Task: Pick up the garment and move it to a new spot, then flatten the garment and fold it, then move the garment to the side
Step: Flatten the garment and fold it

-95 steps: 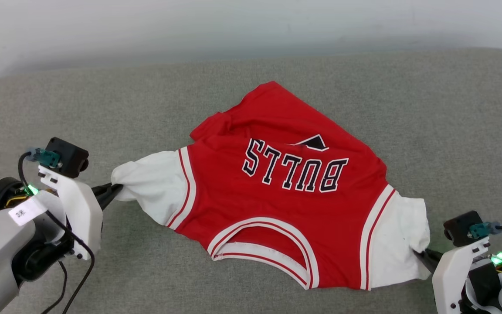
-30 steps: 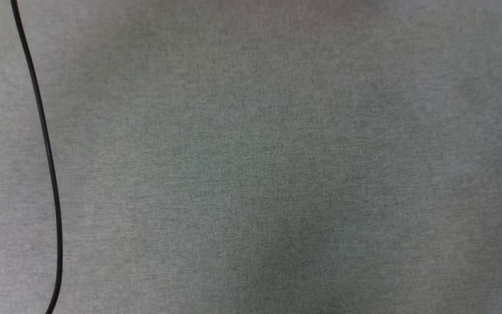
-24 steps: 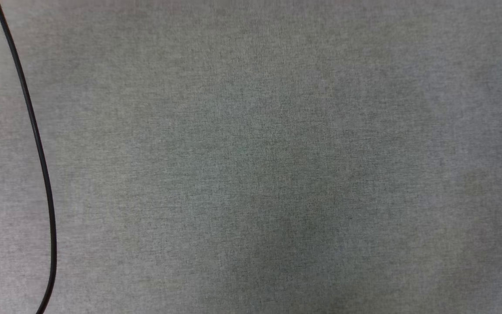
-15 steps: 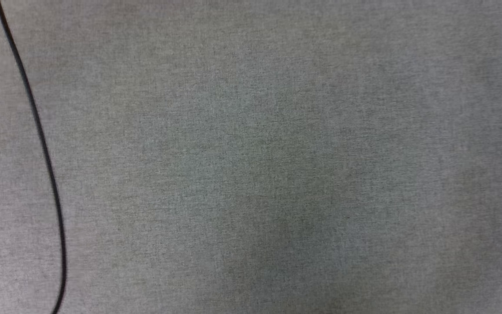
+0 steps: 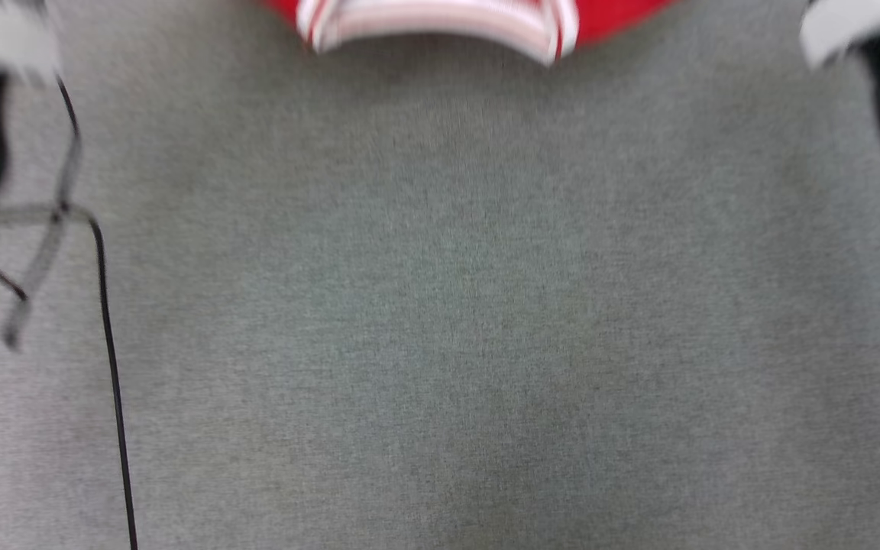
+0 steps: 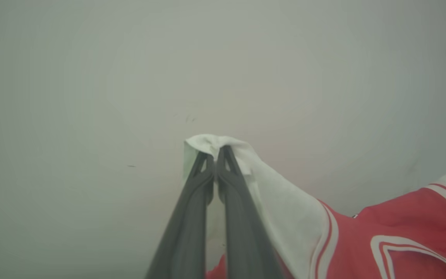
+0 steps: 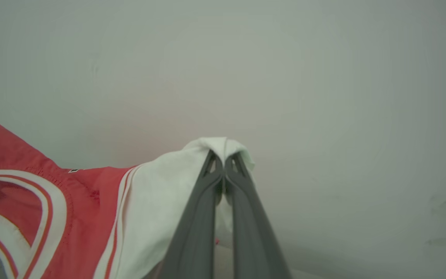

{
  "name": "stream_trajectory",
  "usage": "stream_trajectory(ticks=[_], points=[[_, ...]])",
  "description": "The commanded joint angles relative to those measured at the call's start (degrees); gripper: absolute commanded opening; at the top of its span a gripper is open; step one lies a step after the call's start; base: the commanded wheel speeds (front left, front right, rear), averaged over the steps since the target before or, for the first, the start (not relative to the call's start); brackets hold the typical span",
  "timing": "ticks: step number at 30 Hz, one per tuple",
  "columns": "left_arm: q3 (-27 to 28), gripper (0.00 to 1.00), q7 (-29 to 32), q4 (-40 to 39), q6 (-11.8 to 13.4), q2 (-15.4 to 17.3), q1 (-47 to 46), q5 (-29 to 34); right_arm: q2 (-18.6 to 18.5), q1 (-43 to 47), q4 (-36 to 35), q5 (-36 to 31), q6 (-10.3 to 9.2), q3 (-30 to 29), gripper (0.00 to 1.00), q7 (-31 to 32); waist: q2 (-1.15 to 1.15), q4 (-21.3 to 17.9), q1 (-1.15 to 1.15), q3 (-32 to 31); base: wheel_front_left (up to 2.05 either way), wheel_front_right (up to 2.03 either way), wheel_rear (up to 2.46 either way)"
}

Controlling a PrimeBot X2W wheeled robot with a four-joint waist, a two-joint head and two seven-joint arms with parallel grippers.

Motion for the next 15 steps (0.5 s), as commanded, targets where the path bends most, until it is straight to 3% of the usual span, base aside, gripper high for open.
stream_trajectory(ticks=[1,15], points=[[0.92,0.00,-0.28,-0.93,0.45,-0.64,4.12,0.39,-0.59,3.25,-0.87,0.92,-0.06,0.21,0.00,-0.60,0.00,0.37,0.01,-3.09,0.00,0.00,0.00],[6.47,0.00,-0.28,-6.93,3.33,-5.57,35.83,0.68,-2.39,33.51,-8.89,3.84,-0.06,-1.79,0.00,0.37,0.00,1.76,0.01,-14.89,0.00,0.00,0.00]])
